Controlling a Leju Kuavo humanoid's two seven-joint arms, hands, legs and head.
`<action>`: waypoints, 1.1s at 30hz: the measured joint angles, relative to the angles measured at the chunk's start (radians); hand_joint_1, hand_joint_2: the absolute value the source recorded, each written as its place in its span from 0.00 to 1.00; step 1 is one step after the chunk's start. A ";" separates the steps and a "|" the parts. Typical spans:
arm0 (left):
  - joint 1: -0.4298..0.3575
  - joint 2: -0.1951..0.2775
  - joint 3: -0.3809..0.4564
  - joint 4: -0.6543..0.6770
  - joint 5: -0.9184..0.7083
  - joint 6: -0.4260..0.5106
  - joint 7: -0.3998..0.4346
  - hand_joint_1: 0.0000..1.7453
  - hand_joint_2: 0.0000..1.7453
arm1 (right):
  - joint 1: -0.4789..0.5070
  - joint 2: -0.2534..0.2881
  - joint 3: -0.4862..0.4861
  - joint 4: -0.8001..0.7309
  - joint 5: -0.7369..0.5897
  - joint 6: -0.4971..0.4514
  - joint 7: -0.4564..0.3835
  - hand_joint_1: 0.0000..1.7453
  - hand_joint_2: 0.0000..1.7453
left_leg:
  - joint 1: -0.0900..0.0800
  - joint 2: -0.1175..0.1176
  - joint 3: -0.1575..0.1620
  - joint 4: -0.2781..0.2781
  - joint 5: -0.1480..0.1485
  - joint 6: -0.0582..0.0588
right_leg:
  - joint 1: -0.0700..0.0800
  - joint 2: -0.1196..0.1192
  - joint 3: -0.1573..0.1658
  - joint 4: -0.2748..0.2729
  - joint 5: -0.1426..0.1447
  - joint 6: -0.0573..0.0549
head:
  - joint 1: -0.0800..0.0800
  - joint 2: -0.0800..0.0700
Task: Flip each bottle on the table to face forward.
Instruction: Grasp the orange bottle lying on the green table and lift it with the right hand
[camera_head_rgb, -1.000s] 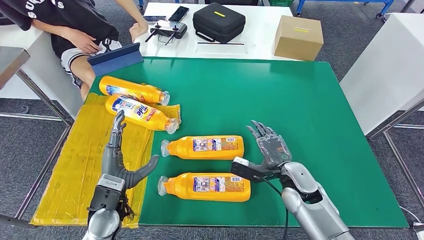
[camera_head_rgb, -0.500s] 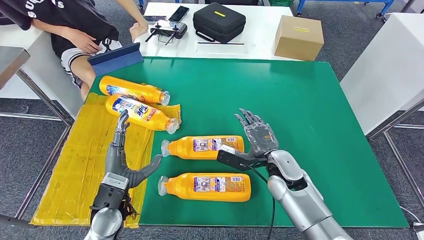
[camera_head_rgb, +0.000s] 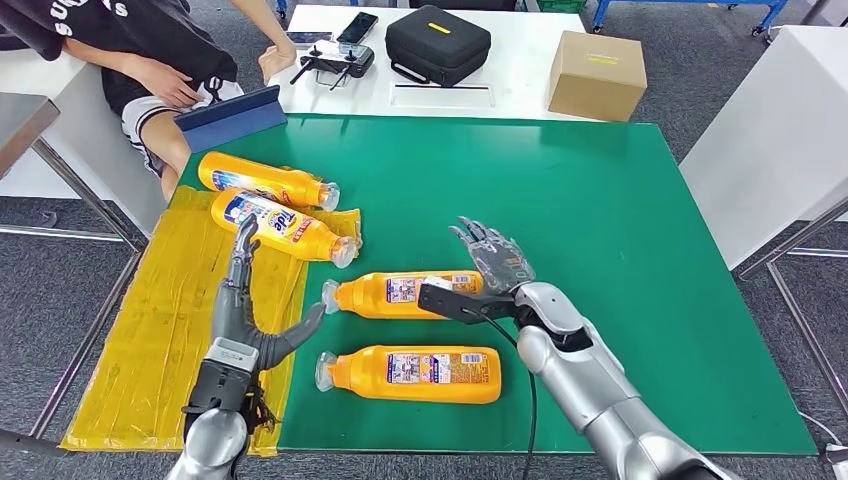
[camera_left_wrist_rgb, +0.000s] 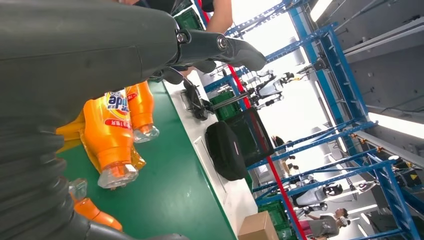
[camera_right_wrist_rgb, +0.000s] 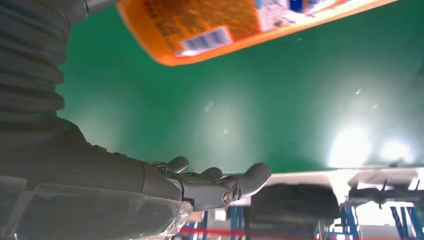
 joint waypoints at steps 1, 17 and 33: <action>-0.004 -0.001 0.000 0.000 0.000 0.001 0.003 0.00 1.00 | -0.020 0.010 0.004 0.029 -0.015 0.008 -0.003 0.00 1.00 | 0.000 0.000 0.000 0.000 0.000 0.000 | 0.000 0.000 0.000 0.000 0.000 0.000 | 0.000 0.000; -0.011 -0.004 0.001 0.002 0.017 0.012 0.000 0.00 1.00 | -0.137 0.088 0.037 0.278 -0.111 0.069 -0.044 0.00 1.00 | 0.000 0.000 0.001 0.000 0.001 0.001 | 0.000 0.000 0.000 0.000 0.000 0.000 | 0.000 0.000; -0.015 -0.004 0.001 0.005 0.031 0.010 0.002 0.00 1.00 | -0.159 0.100 0.084 0.348 -0.122 0.090 -0.030 0.00 1.00 | 0.000 0.000 0.001 0.000 0.001 0.001 | 0.000 0.000 0.000 0.000 0.000 0.000 | 0.000 0.000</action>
